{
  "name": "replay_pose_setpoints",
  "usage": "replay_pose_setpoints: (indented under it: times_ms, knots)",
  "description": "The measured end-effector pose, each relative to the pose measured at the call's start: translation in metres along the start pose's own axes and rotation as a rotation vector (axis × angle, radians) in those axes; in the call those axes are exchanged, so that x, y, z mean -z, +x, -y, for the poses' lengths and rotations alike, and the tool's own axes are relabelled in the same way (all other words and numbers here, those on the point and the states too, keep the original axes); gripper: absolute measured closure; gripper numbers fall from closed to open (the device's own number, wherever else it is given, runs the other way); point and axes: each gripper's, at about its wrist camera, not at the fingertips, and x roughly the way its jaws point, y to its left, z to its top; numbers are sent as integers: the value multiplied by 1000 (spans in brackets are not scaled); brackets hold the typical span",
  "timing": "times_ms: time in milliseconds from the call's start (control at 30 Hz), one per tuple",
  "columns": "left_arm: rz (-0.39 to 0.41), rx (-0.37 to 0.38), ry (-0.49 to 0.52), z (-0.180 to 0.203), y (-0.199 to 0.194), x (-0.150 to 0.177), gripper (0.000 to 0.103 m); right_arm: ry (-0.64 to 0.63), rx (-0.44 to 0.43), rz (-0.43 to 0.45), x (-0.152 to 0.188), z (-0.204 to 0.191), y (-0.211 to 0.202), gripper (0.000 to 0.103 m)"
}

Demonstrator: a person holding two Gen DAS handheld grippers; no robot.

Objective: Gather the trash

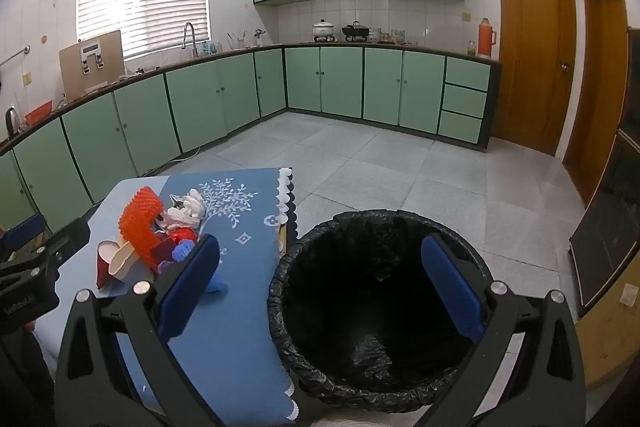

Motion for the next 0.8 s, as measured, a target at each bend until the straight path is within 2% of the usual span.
replay_pose_setpoints:
  times_ms: [367, 800]
  knots:
    - [-1, -1, 6, 0, 6, 2, 6, 7, -4, 7, -3, -1, -2, 5]
    - [8, -2, 5, -7, -6, -4, 6, 8, -4, 14, -7, 1, -7, 5]
